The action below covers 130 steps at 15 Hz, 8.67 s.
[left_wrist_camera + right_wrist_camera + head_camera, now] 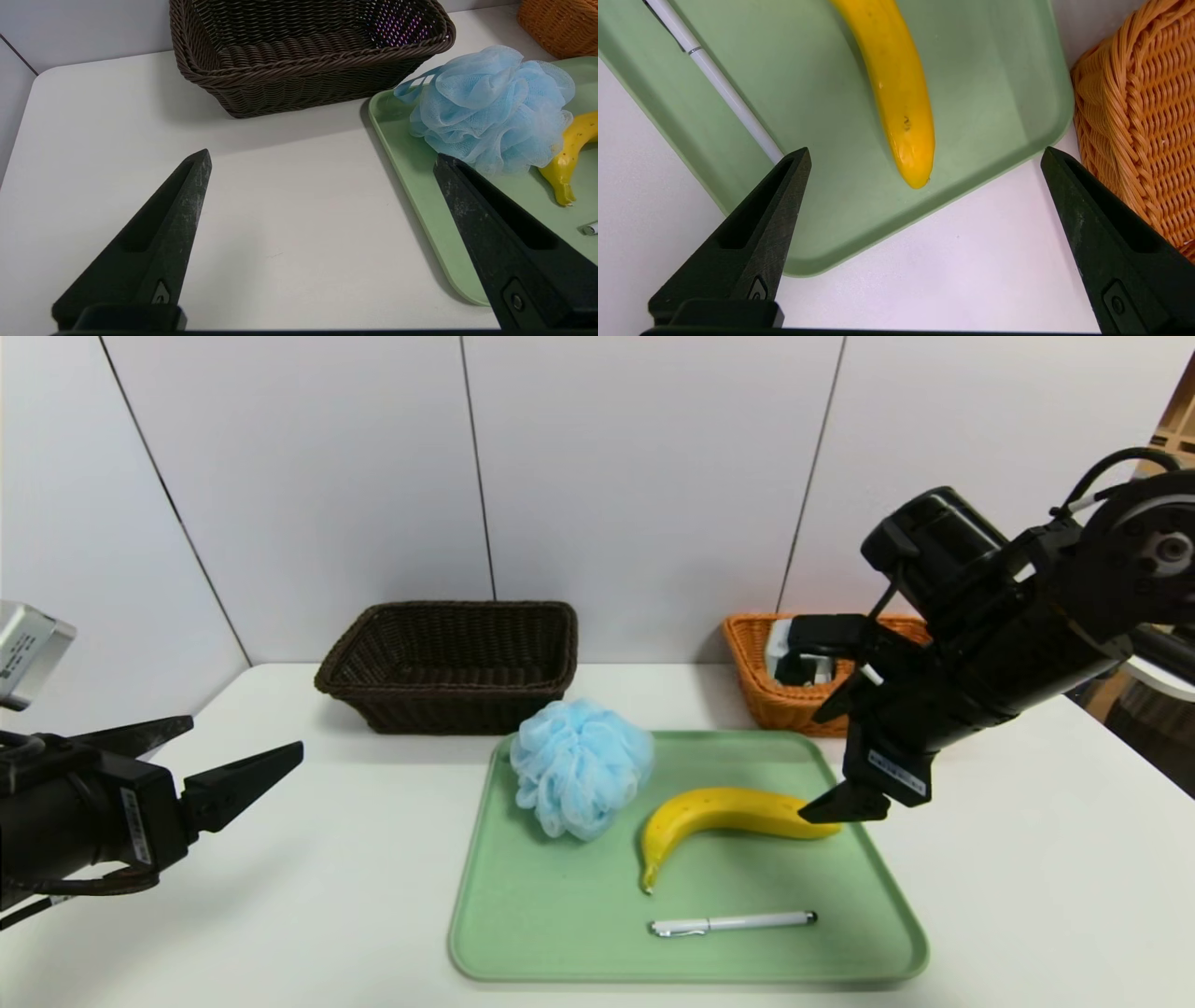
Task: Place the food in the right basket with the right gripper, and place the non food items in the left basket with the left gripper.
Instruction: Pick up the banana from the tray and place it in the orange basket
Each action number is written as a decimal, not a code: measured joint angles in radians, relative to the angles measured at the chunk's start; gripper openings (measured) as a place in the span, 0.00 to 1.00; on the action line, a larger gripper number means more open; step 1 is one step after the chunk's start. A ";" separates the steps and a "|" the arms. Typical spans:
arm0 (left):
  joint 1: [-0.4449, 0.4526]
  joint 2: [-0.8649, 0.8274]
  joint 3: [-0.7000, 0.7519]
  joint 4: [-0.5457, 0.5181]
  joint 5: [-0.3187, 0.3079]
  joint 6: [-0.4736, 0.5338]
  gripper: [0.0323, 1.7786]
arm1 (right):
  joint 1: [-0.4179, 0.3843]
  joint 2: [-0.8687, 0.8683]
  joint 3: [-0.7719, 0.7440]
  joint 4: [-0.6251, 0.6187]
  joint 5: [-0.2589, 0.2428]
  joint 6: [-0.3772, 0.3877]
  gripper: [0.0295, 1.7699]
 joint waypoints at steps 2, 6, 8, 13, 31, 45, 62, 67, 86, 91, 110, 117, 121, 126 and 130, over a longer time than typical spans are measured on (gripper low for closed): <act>0.000 -0.001 0.000 0.000 0.005 0.000 0.95 | 0.015 0.039 -0.058 0.012 -0.002 -0.021 0.96; -0.001 -0.010 0.007 0.000 0.021 0.007 0.95 | 0.055 0.117 -0.131 0.024 -0.004 -0.063 0.96; -0.001 -0.017 0.019 0.000 0.027 0.008 0.95 | 0.073 0.149 -0.154 0.055 -0.020 -0.068 0.96; -0.002 -0.030 0.036 0.000 0.035 0.010 0.95 | 0.111 0.200 -0.181 0.073 -0.044 -0.095 0.96; -0.002 -0.021 0.050 -0.004 0.042 0.016 0.95 | 0.124 0.316 -0.163 0.059 -0.102 -0.117 0.96; -0.005 -0.016 0.061 -0.007 0.042 0.014 0.95 | 0.121 0.316 -0.148 0.062 -0.124 -0.116 0.25; -0.042 0.000 0.054 -0.011 0.045 0.009 0.95 | 0.030 0.069 -0.158 -0.217 -0.175 -0.078 0.25; -0.046 -0.001 0.051 -0.010 0.046 0.011 0.95 | -0.075 0.034 -0.083 -0.457 -0.179 -0.078 0.25; -0.051 0.010 0.061 -0.010 0.051 0.008 0.95 | -0.357 0.123 0.104 -1.007 -0.244 0.157 0.25; -0.055 0.013 0.073 -0.010 0.051 0.007 0.95 | -0.357 0.149 0.091 -0.847 -0.284 0.284 0.25; -0.069 0.014 0.097 -0.012 0.053 0.005 0.95 | -0.361 0.230 -0.291 -0.291 -0.228 0.270 0.25; -0.069 0.020 0.105 -0.017 0.053 0.005 0.95 | -0.374 0.313 -0.407 -0.291 -0.216 0.221 0.25; -0.069 0.024 0.117 -0.019 0.054 0.005 0.95 | -0.386 0.352 -0.424 -0.318 -0.170 0.190 0.25; -0.069 0.038 0.123 -0.026 0.054 0.006 0.95 | -0.389 0.420 -0.426 -0.431 -0.167 0.204 0.25; -0.069 0.057 0.134 -0.060 0.055 0.005 0.95 | -0.393 0.449 -0.426 -0.443 -0.171 0.207 0.25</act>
